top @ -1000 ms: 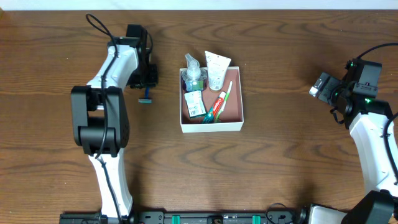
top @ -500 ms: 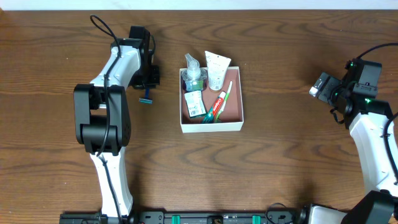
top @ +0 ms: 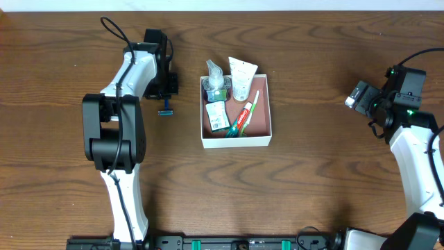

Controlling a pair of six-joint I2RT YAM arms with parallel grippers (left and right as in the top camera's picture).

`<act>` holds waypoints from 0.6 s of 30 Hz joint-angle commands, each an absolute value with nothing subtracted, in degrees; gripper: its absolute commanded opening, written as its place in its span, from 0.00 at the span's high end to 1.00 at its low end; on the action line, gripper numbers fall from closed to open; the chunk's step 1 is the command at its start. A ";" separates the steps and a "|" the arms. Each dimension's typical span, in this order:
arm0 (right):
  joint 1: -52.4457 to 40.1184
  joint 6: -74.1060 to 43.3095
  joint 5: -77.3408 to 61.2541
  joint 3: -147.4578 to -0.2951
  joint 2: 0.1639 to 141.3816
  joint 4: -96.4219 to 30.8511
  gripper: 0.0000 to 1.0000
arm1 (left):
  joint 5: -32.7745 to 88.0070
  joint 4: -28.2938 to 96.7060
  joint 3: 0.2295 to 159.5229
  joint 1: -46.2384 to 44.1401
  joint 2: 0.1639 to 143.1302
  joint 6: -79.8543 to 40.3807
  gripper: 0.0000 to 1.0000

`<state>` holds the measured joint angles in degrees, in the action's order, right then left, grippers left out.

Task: Pack container
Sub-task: 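Carry the blue razor over the box with the left gripper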

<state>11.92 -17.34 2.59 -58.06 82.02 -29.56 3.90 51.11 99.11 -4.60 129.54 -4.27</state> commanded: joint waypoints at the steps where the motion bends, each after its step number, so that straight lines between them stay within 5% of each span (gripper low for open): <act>1: 12.47 -16.86 3.18 -58.78 81.17 -29.63 0.01 | 3.88 53.78 100.40 -4.47 130.28 -4.78 0.94; 18: 12.47 -16.86 3.18 -58.78 81.17 -29.63 0.01 | 22.50 57.32 104.03 -8.40 104.66 -5.26 0.94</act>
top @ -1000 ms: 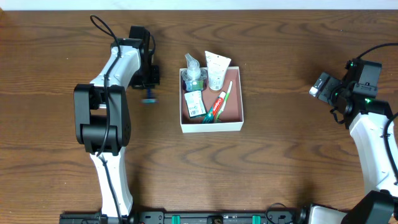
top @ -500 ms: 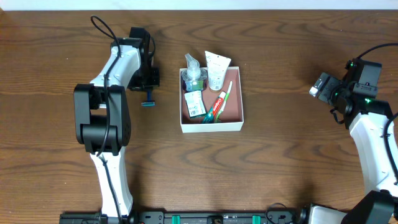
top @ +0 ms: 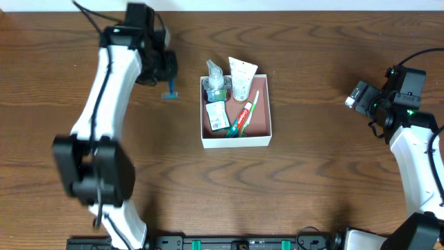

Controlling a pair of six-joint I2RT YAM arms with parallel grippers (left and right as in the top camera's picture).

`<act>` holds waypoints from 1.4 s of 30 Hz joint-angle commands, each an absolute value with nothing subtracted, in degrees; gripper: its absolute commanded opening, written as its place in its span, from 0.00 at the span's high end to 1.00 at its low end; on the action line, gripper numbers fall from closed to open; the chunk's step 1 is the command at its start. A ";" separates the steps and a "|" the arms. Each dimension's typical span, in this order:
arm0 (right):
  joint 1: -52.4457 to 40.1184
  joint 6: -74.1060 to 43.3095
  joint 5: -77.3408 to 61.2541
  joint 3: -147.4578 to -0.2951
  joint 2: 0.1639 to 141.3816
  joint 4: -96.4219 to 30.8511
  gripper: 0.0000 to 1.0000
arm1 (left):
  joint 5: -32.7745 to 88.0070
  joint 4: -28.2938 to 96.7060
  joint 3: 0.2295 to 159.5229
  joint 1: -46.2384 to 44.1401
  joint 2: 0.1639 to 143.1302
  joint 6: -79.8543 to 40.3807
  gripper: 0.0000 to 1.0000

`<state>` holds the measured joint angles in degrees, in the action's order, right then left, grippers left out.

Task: Pack container
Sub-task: 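Carry the blue razor over the box with the left gripper, then lower the razor into the box and open the left gripper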

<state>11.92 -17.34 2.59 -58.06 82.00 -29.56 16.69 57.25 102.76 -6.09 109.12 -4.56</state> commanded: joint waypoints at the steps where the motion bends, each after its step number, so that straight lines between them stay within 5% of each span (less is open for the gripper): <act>1: 12.47 -16.86 3.18 -58.78 81.17 -29.63 0.01 | 22.70 57.08 104.03 -9.65 102.91 -5.72 0.94; 10: 12.47 -16.86 3.18 -58.78 81.17 -29.63 0.01 | 19.94 52.56 104.01 -21.85 96.18 -14.57 0.94; 25: 12.47 -16.86 3.18 -58.78 81.17 -29.63 0.01 | -15.99 51.96 103.83 -45.45 103.88 -24.38 0.94; 42: 12.47 -16.86 3.18 -58.78 81.17 -29.63 0.01 | -17.50 50.92 103.83 -46.33 113.93 -24.77 0.93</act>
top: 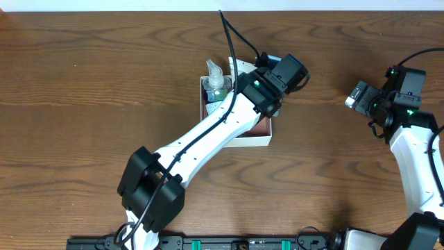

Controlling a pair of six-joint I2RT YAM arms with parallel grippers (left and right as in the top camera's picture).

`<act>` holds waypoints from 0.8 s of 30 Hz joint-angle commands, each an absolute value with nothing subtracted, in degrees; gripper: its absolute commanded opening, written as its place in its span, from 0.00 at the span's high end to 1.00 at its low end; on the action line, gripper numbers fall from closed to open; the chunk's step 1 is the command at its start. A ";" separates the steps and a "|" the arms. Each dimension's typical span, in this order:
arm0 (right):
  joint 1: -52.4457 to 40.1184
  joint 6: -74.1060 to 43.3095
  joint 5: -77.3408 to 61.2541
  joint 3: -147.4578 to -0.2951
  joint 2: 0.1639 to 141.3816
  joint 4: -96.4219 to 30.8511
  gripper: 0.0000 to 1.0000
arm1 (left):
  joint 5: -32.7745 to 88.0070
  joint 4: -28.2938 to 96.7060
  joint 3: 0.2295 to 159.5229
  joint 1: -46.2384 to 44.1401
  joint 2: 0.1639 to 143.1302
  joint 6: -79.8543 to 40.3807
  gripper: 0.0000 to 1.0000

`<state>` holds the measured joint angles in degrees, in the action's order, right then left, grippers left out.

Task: Pack container
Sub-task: 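Lower the razor into the box and open the left gripper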

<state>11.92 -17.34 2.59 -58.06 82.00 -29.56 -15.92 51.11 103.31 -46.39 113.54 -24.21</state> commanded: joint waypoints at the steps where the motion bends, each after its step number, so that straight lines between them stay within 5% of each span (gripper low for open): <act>1: 12.47 -16.86 3.18 -58.78 81.17 -29.63 0.01 | -17.21 50.78 103.83 -46.33 113.93 -24.75 0.88; 6: 12.47 -16.86 3.18 -58.78 81.17 -29.63 0.01 | -17.19 50.39 103.83 -46.39 113.91 -24.77 0.58; 17: 12.47 -16.86 3.18 -58.78 81.17 -29.63 0.01 | -17.26 54.26 103.85 -46.30 109.32 -24.73 0.45; 24: 12.47 -16.86 3.18 -58.78 81.17 -29.63 0.01 | -17.78 60.60 103.85 -46.30 98.91 -24.71 0.13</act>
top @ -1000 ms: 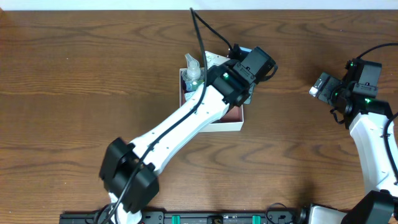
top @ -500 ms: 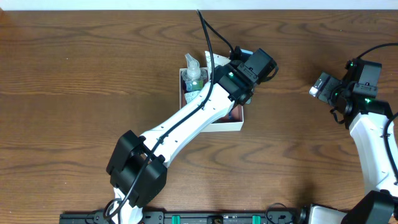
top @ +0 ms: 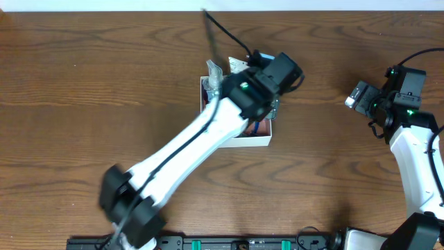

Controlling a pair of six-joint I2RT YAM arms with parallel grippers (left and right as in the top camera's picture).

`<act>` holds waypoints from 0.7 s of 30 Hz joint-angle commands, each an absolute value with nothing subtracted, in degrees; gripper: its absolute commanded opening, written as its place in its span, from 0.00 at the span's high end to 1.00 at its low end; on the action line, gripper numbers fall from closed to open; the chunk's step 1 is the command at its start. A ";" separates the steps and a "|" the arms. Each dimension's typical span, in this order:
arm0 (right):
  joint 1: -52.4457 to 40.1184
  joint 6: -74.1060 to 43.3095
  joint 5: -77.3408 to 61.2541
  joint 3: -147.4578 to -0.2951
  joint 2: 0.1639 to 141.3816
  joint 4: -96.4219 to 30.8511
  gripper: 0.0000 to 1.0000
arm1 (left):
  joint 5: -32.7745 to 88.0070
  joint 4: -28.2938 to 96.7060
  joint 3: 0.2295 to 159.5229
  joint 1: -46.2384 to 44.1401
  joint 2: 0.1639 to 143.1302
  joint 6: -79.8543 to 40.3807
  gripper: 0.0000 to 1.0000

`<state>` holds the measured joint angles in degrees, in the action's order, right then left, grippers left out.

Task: Pack container

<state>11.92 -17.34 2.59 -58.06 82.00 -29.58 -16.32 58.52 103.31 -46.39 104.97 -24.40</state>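
The white box (top: 236, 142) stands mid-table, and my left arm reaches across it from the lower left, covering most of it. The left gripper (top: 272, 110) sits over the box's right side. Its jaws are hidden under the wrist. A blue piece, the razor (top: 257, 128), shows inside the box by the front right corner, just below the gripper. Whether the fingers still hold it cannot be told. A clear pump bottle (top: 212, 71) and a white tube (top: 237, 64) stick out at the box's back. My right gripper (top: 355, 96) hovers far right with nothing in it.
The left arm's link lies diagonally over the table from the box down to the lower left. The right arm stands along the right edge. Bare wooden tabletop surrounds the box on all sides.
The left wrist has shifted slightly over the box's right side. The blue razor now shows low inside the box near its front right corner. The right arm has not moved.
The left gripper was down on the blue razor lying on the table left of the box. Then the razor hung from it, lifted further back. Then the arm was across the box, and now the razor shows inside it.
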 commanded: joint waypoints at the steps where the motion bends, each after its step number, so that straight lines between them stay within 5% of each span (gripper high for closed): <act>1: 12.47 -16.86 3.18 -58.78 81.17 -29.63 0.01 | -18.57 62.22 103.85 -46.30 97.06 -24.71 0.08; 4: 12.47 -16.86 3.18 -58.78 81.17 -29.63 0.01 | -20.25 67.35 103.85 -46.33 91.81 -24.71 0.02; 21: 12.47 -16.86 3.18 -58.78 81.17 -29.63 0.01 | -20.27 91.48 103.83 -46.30 70.78 -23.29 0.02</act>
